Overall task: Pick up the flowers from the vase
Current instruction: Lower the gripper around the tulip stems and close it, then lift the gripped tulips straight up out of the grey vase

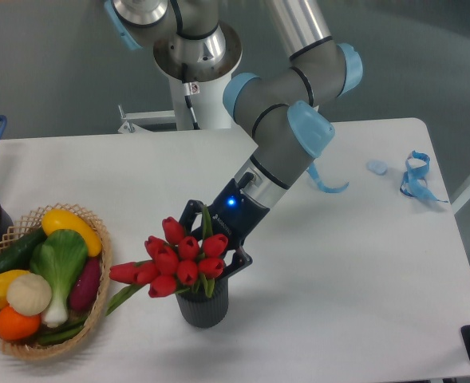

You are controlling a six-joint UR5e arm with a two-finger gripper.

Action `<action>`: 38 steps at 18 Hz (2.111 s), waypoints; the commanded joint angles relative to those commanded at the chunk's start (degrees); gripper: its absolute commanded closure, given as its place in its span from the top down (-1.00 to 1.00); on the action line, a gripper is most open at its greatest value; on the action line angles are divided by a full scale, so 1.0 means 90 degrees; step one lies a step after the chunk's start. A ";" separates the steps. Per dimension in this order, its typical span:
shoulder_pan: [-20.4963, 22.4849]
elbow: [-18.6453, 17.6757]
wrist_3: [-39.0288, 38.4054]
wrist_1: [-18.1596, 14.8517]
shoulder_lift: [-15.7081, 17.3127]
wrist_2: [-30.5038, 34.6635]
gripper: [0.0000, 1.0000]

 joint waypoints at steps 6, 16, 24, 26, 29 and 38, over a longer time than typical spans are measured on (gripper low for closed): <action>0.0039 0.0000 -0.0379 -0.0010 0.0204 -0.0177 -0.04; 0.0049 0.0556 -0.1728 -0.0020 0.0615 -0.0323 -0.04; 0.0029 0.1093 -0.2469 -0.0020 0.0683 -0.0323 -0.04; 0.0039 0.1211 -0.2772 -0.0029 0.0839 -0.0323 -0.04; 0.0039 0.1347 -0.3027 -0.0029 0.0898 -0.0362 -0.04; 0.0389 0.1651 -0.3692 -0.0049 0.1045 -0.0509 -0.04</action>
